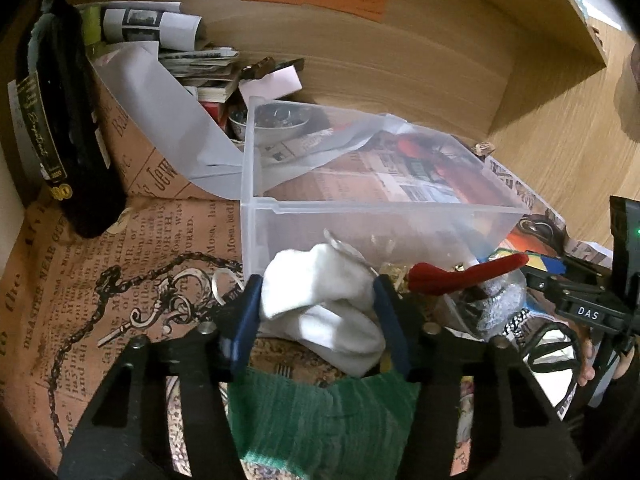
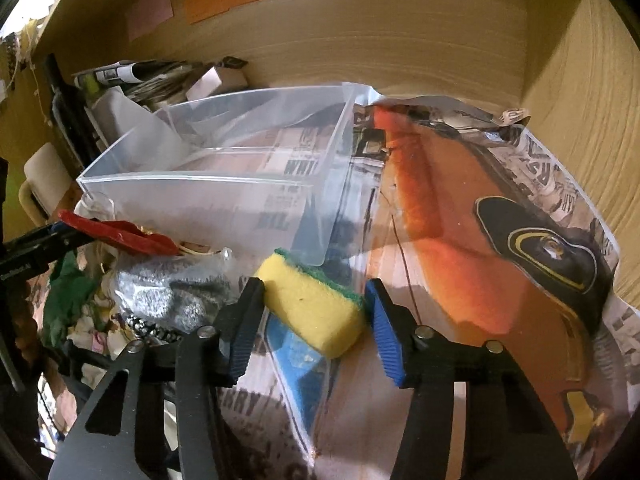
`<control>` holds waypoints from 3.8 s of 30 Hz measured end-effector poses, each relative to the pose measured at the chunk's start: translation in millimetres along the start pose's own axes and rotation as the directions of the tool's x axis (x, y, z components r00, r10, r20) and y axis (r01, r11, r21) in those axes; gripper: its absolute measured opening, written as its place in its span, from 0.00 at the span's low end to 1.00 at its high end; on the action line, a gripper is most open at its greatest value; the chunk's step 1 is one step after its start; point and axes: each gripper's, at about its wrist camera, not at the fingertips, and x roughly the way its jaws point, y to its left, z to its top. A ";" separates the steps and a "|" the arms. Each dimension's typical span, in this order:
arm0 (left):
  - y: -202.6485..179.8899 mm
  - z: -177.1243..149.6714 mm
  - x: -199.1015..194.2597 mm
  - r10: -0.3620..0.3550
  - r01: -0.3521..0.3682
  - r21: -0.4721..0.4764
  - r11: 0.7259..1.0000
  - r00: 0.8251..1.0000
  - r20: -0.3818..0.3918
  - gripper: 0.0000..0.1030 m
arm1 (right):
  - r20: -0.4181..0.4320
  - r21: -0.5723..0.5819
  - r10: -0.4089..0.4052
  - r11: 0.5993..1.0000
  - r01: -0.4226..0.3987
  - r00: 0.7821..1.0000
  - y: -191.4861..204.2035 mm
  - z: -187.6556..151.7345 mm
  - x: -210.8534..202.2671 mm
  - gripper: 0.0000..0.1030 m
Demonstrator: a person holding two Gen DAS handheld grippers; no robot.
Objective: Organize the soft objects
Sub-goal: 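Grasp the white cloth with the left tool while the right tool grasps the yellow sponge, then lower the white cloth into the clear box and open the left tool while the right tool carries the sponge, then drop the yellow sponge into the box with the right tool while the left tool grasps the red felt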
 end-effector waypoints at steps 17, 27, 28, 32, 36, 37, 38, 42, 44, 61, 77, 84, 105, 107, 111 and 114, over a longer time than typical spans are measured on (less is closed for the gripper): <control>-6.4 17.2 -59.4 -0.009 0.007 0.012 1.000 0.987 0.161 0.36 | 0.198 0.004 0.002 1.000 -0.003 0.980 9.7 19.9 -60.1 0.41; -21.8 57.8 -91.6 -0.015 0.000 0.049 0.999 0.952 0.305 0.36 | 0.323 -0.057 0.074 0.997 -0.058 0.944 27.3 59.1 -75.9 0.41; -22.3 62.9 -90.6 -0.015 0.000 0.048 0.999 0.952 0.307 0.36 | 0.327 -0.066 0.081 0.996 -0.063 0.942 29.5 61.9 -74.6 0.41; -24.1 77.8 -78.7 -0.016 0.001 0.051 0.999 0.957 0.289 0.36 | 0.337 -0.088 0.106 0.993 -0.080 0.935 39.6 77.2 -65.1 0.41; -27.8 91.2 -59.1 0.002 -0.019 0.064 0.998 0.966 0.259 0.36 | 0.326 -0.101 0.116 0.991 -0.087 0.938 48.1 92.1 -49.5 0.41; -28.3 94.8 -51.9 -0.002 -0.015 0.066 0.998 0.970 0.243 0.36 | 0.320 -0.105 0.115 0.991 -0.085 0.940 50.1 94.4 -45.5 0.41; -28.8 97.8 -45.7 -0.001 -0.015 0.067 0.998 0.973 0.229 0.36 | 0.315 -0.109 0.112 0.991 -0.081 0.943 52.1 96.2 -42.5 0.41; -30.5 108.2 -19.5 0.014 -0.027 0.072 0.997 0.984 0.177 0.36 | 0.274 -0.120 0.100 0.990 -0.069 0.957 54.5 107.6 -20.0 0.41; -28.6 111.9 -6.1 0.009 -0.019 0.064 0.998 0.989 0.145 0.36 | 0.248 -0.119 0.088 0.991 -0.059 0.965 53.8 111.5 -8.7 0.41; -28.6 109.0 76.2 0.012 -0.003 0.100 0.995 0.995 -0.095 0.40 | -0.010 -0.160 0.000 0.987 -0.001 1.000 46.1 106.8 67.0 0.44; -30.1 110.0 6.0 0.014 -0.019 0.097 0.995 0.998 0.057 0.75 | 0.150 -0.156 -0.015 0.987 0.038 0.989 51.3 105.3 7.7 0.73; -41.2 90.9 -42.0 -0.010 -0.007 0.134 0.991 0.991 0.132 0.81 | 0.240 -0.173 -0.001 0.984 0.044 0.971 58.0 93.8 -37.7 0.79; -71.3 17.1 -17.1 -0.066 0.068 0.207 0.976 0.998 -0.020 0.87 | 0.160 -0.125 -0.006 0.992 0.026 0.987 47.2 22.5 -55.6 0.80; -72.5 18.9 -6.3 -0.065 0.071 0.203 0.976 0.997 -0.036 0.81 | 0.147 -0.117 -0.005 0.993 0.023 0.989 44.9 18.2 -53.9 0.80; -69.4 23.3 12.9 -0.084 0.097 0.170 0.981 0.993 -0.083 0.68 | 0.118 -0.108 0.002 0.994 0.011 0.993 40.2 14.4 -48.2 0.80; -66.9 22.7 22.5 -0.086 0.102 0.154 0.983 0.991 -0.105 0.59 | 0.101 -0.110 0.019 0.994 -0.008 0.995 41.8 14.5 -43.1 0.80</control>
